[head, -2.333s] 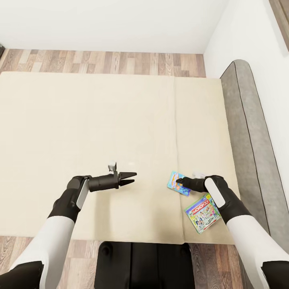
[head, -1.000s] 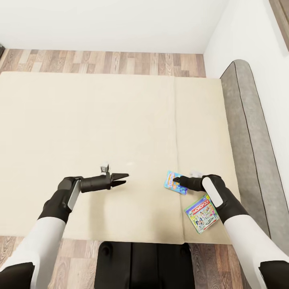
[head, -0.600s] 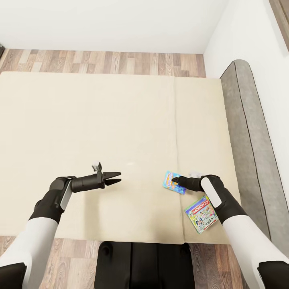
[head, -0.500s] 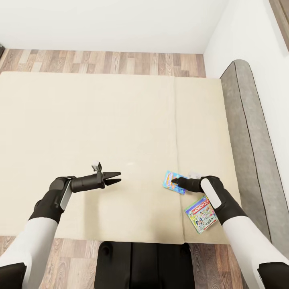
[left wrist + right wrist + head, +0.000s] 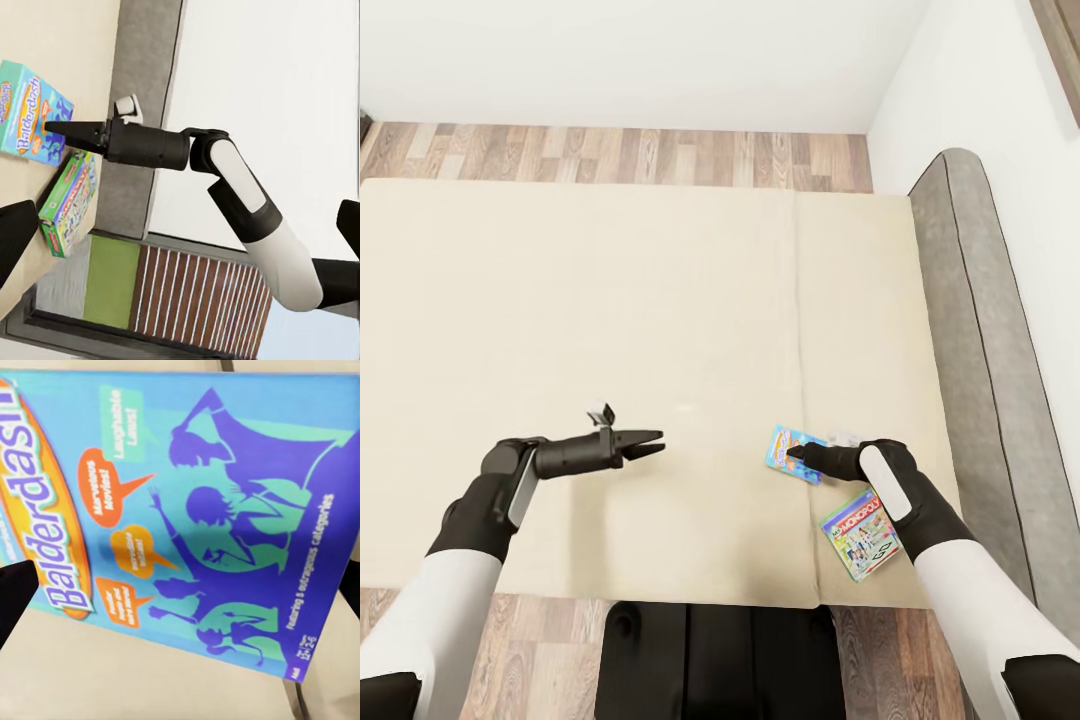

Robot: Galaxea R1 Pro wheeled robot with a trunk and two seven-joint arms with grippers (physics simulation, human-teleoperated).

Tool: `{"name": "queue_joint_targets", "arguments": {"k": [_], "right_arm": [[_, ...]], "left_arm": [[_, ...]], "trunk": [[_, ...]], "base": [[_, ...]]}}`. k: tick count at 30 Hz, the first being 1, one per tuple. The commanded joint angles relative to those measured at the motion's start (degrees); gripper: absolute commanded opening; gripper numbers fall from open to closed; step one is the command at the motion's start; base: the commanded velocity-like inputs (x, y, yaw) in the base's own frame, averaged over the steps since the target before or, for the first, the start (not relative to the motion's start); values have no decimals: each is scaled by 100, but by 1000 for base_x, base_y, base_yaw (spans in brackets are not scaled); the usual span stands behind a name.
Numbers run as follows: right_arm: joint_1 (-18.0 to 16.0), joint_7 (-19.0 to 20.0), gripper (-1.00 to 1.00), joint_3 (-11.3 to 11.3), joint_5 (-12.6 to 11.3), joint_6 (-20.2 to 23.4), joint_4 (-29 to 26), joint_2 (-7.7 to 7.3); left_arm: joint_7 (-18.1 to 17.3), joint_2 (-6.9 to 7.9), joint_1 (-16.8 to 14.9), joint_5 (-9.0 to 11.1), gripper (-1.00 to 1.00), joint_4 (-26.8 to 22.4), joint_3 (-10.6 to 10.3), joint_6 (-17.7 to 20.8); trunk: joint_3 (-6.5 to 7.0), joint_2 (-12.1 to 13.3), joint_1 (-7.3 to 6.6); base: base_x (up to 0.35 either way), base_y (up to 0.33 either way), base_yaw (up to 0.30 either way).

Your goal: Put all the toys in the child's room - the three board games (two on the bed and one on the table), the two jigsaw puzzles on the table, and the tennis ball on the table - inside the toy box on the table in the child's room.

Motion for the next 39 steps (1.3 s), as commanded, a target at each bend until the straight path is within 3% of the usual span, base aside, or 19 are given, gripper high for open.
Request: {"name": "queue_joint_targets", "arguments": {"k": [1, 13, 25, 39], "right_arm": [[-2, -31, 100, 20, -35, 15, -6, -5], [-1, 14, 100, 36, -39, 19, -6, 114], [20, 525, 100, 32, -35, 24, -126, 115], [75, 559, 100, 34, -27, -63, -164, 128]], "left_arm": [[-38, 1, 15, 5, 100, -40, -19, 62], [-160, 2, 84, 5, 100, -186, -85, 71], [-162, 2, 85, 5, 100, -188, -86, 71], [-162, 4, 90, -2, 100, -188, -80, 71]], "trunk": [[-6, -9, 4], [-6, -9, 4], [-6, -9, 4], [-6, -9, 4]], "base": [[0, 0, 0], [0, 0, 0], [0, 0, 0], [0, 0, 0]]}}
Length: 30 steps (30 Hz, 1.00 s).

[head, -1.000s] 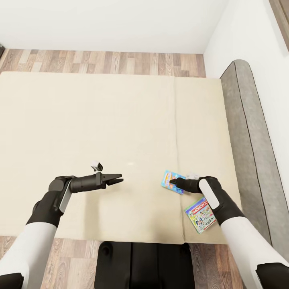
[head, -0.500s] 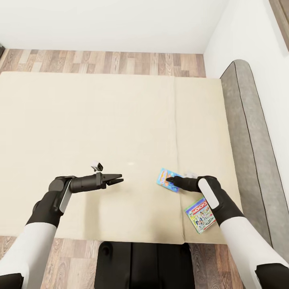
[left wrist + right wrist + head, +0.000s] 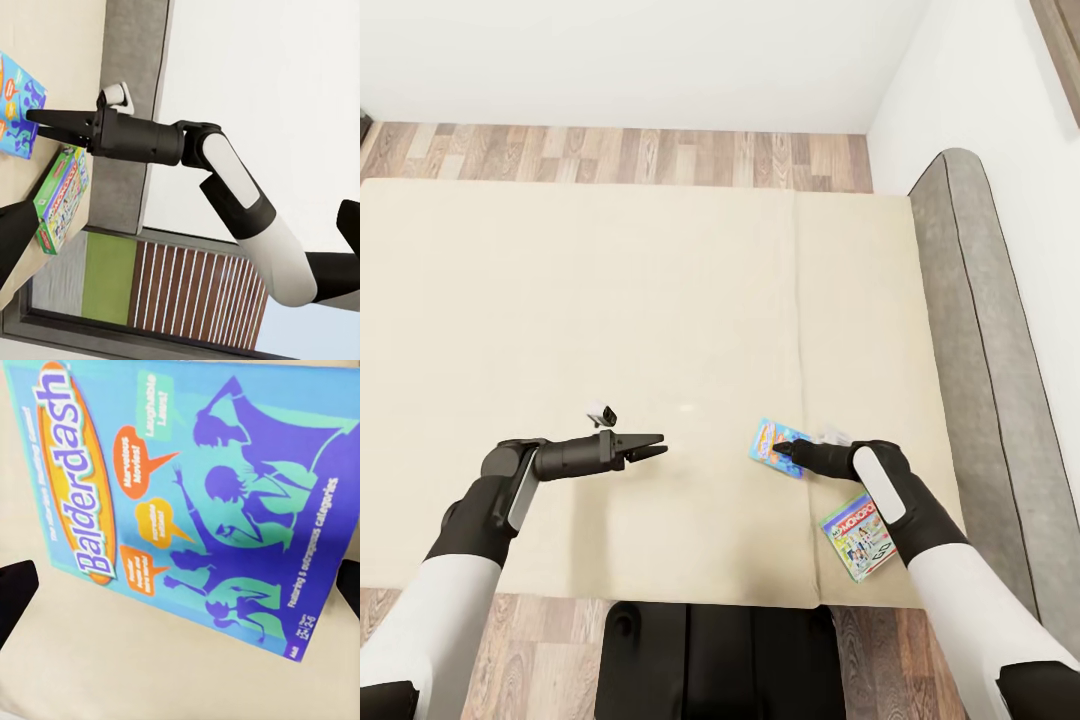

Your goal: Put all the toys in the child's room - the three board games (two on the bed and one on the table), the two jigsaw puzzles on the table, and the tennis ball on the table - inside the toy box on the table in the child's room.

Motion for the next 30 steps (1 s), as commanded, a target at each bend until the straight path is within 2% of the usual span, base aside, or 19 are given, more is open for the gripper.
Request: {"name": "queue_joint_targets", "arguments": {"k": [1, 6, 10, 16, 30], "right_arm": [[-2, 23, 100, 10, 28, 12, -4, 0], [0, -10, 100, 17, 63, -40, 8, 56], [-6, -107, 100, 8, 110, -27, 3, 264], [-1, -479, 100, 7, 104, -2, 5, 441], [-51, -558, 100, 6, 114, -6, 3, 492]], "left_arm": [[-16, 2, -1, 4, 100, -1, 0, 60], [-13, 3, 2, 3, 100, -1, -1, 55], [-3, 7, 1, 3, 100, -1, 2, 52], [1, 8, 2, -1, 100, -1, 2, 44], [1, 7, 2, -5, 100, -1, 2, 36]], "trunk": [[-6, -9, 3], [-6, -9, 3], [-6, -9, 3], [-6, -9, 3], [-6, -9, 3]], "base": [[0, 0, 0], [0, 0, 0], [0, 0, 0], [0, 0, 0], [0, 0, 0]]}}
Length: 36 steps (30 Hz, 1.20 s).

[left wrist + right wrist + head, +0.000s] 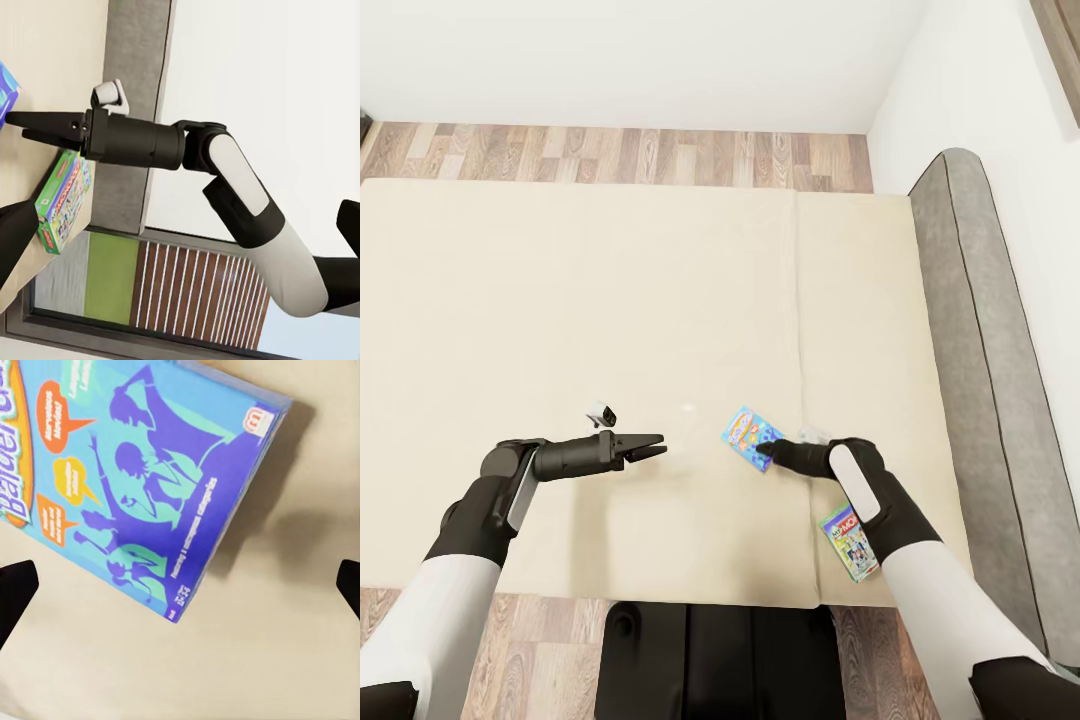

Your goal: Put all the toys in the child's room - the three board games (two on the bed and one on the table), the two jigsaw puzzles on the table, and the tennis ball on the table - inside the toy box on the table in the child's room.

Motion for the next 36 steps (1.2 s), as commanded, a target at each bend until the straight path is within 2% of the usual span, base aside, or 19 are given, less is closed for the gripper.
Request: {"name": "queue_joint_targets", "arguments": {"k": [1, 19, 36], "right_arm": [[-7, -30, 100, 3, -32, 20, -7, 0], [-493, -50, 100, -10, -39, 222, 34, 7], [-622, -61, 100, -14, -46, 124, 204, 17]], "left_arm": [[-16, 2, -1, 5, 100, -1, -1, 60], [-16, -6, -1, 5, 100, -1, -7, 58], [-16, 3, -2, -1, 100, -1, -1, 58]], "trunk": [[-6, -9, 3], [-6, -9, 3], [-6, -9, 3]], "base": [[0, 0, 0], [0, 0, 0], [0, 0, 0]]}}
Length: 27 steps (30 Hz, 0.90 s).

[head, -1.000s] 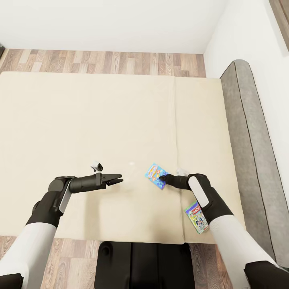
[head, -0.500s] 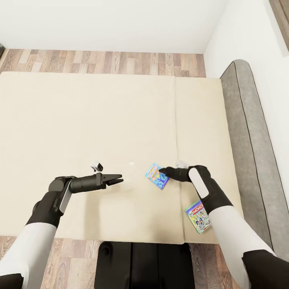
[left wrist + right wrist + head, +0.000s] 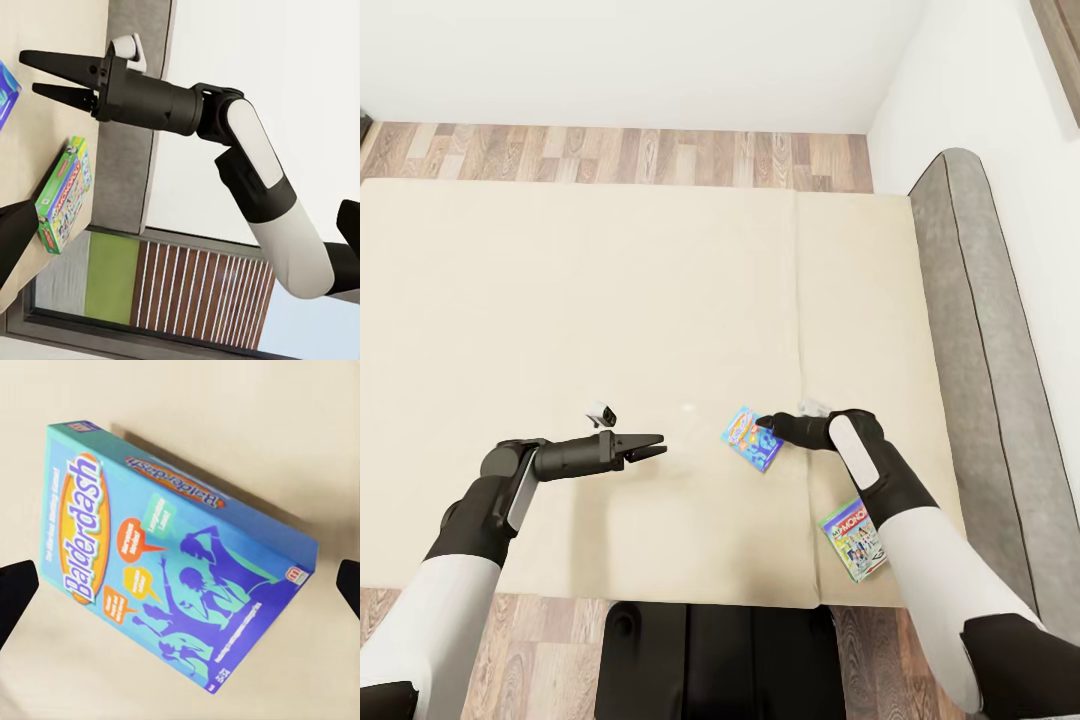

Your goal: Put all the toys in the child's room - the three board games (two on the bed and one on the table), the two jigsaw puzzles on the table, and the tennis ball on the table - inside the toy box on the table in the child's room.

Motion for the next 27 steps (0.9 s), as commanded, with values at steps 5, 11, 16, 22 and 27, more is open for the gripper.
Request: {"name": "queue_joint_targets", "arguments": {"k": [5, 11, 16, 22, 27], "right_arm": [[-22, -31, 100, 4, -23, -48, 39, -7], [-26, -32, 100, 4, -16, -68, 42, -8], [-29, -50, 100, 6, -12, -60, 7, -8], [-32, -439, 100, 4, -23, -11, -16, -8], [-32, -578, 100, 4, -29, -4, -18, -8]], "left_arm": [[-16, 1, -1, 3, 100, -1, -1, 60], [-16, 2, -2, 3, 100, -1, -1, 60], [-16, 7, -1, 1, 100, 6, 6, 60], [-144, 434, 2, 47, 100, 18, 36, 60], [-587, 817, 57, 64, 100, 25, 58, 43]], "trunk": [[-6, -9, 3], [-6, -9, 3], [-6, -9, 3], [-6, -9, 3], [-6, -9, 3]], "base": [[0, 0, 0], [0, 0, 0], [0, 0, 0], [0, 0, 0], [0, 0, 0]]}}
